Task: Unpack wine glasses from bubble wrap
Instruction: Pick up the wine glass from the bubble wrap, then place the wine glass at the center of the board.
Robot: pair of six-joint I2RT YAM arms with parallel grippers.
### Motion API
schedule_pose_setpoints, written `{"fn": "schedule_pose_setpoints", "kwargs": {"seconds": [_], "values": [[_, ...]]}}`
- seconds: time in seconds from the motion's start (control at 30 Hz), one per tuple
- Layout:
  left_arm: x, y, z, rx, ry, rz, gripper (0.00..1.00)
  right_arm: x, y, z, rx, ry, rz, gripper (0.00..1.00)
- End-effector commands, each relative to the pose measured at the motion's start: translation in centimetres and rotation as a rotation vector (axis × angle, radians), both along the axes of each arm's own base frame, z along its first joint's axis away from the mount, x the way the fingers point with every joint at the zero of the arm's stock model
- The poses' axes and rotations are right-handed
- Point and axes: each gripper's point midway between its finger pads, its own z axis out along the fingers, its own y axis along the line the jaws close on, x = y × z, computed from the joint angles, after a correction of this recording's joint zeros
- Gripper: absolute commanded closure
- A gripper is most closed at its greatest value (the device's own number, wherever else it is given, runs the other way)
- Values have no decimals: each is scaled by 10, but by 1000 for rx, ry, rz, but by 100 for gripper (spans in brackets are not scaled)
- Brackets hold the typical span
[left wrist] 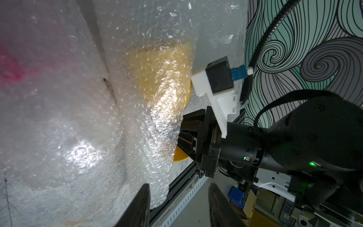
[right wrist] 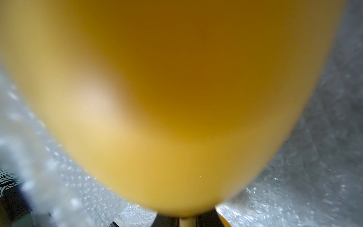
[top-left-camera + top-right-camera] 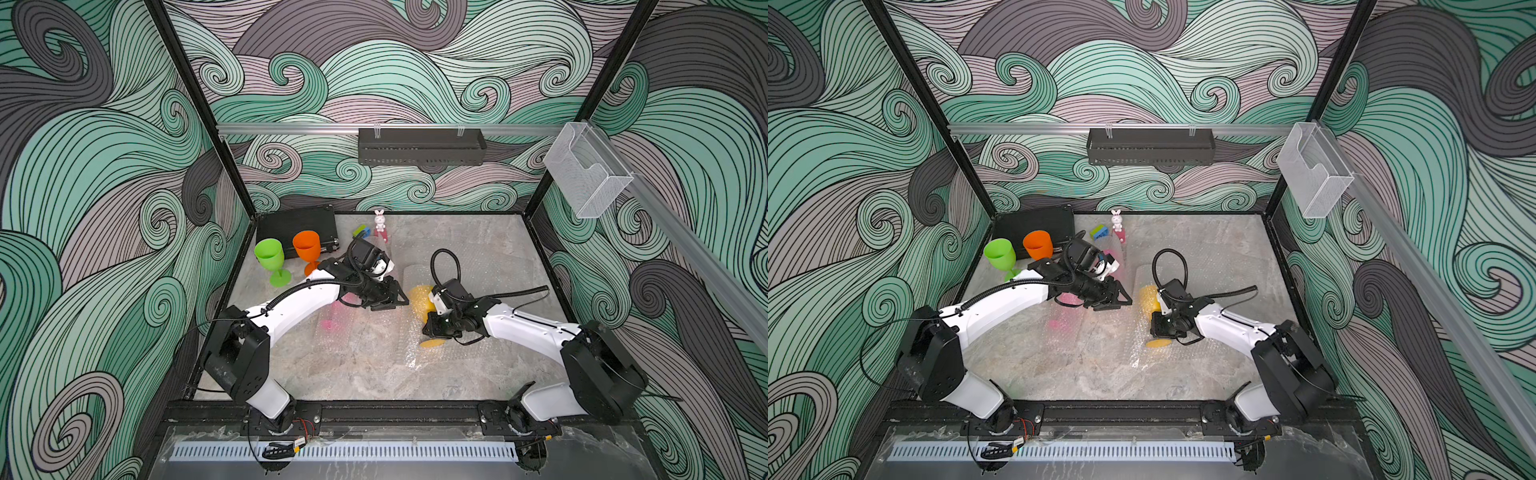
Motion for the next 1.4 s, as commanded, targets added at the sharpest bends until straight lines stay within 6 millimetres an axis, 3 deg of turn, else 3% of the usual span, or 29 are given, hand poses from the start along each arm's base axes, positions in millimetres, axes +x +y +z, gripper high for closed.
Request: {"fn": "schedule_pose_setpoints", "kwargs": {"seconds": [0.0,0.3,0.53,0.7,0.83,1.07,1.37], "values": [[8,-5,13,-35,-12,0,53,4,-13,8,-32,-63,-6,88],[19,-9,32,-72,-34,8,53,16,-42,45,-57,-244,-14,90],[41,-8,52,-110,-58,26,47,29,-28,96,1,-540,154,89],[52,-2,76,-155,-81,34,43,30,-16,116,27,-691,255,88],[56,2,90,-206,-80,40,41,29,-11,125,30,-782,296,88],[54,-3,95,-262,-41,26,40,23,-3,122,15,-820,352,89],[49,-5,80,-228,-18,1,46,19,8,124,-10,-856,408,89]]}}
